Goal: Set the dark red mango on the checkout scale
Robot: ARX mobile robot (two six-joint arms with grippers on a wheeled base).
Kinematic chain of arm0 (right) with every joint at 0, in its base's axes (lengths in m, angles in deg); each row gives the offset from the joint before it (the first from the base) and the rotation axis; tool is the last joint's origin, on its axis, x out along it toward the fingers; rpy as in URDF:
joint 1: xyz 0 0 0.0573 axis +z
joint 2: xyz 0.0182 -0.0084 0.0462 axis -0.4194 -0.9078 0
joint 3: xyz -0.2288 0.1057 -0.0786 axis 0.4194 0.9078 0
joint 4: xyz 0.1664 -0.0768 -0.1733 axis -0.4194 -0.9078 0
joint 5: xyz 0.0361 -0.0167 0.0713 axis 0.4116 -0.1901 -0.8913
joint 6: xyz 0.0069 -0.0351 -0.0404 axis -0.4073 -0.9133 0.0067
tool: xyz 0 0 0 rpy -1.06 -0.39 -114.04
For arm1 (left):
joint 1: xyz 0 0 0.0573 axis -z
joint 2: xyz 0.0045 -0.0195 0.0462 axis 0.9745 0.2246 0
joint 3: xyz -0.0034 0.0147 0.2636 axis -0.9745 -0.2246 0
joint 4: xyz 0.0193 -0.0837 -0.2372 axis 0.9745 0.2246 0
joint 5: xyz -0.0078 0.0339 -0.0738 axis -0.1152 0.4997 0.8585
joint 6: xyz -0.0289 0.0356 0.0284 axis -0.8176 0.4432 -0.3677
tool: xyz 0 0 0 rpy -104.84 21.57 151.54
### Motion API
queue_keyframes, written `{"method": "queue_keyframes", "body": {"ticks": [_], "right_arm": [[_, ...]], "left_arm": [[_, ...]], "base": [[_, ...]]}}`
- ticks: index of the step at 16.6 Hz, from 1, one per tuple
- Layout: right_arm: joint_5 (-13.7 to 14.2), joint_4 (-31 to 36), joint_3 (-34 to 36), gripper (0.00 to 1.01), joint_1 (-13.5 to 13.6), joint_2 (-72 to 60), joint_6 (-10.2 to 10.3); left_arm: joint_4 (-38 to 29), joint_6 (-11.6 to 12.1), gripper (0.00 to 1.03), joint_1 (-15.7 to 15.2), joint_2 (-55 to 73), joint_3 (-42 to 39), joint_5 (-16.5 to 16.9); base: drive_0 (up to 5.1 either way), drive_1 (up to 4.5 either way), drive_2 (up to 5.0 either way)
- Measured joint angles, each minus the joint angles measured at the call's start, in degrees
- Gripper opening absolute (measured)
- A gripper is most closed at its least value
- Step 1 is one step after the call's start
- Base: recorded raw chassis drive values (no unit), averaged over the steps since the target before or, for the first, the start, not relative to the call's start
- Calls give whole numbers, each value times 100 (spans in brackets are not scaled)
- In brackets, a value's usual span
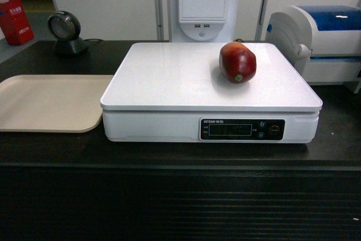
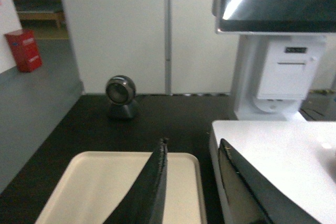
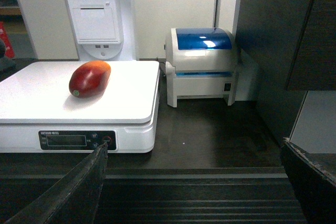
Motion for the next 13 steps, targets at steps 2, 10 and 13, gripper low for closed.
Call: {"method": "queue_keyframes", "body": {"ticks": [2, 10, 13], "right_arm": [[7, 0, 0, 98, 0, 0, 0], [7, 2, 0, 98, 0, 0, 0], [7, 0, 0, 98, 0, 0, 0]], "left_arm": [[-219, 20, 8, -20, -345, -737, 188], [-308, 37, 2, -476, -1790, -2295, 623], [44, 37, 2, -476, -2496, -2669, 623]], "base": [[0, 0, 0], [0, 0, 0], [0, 0, 0]]}}
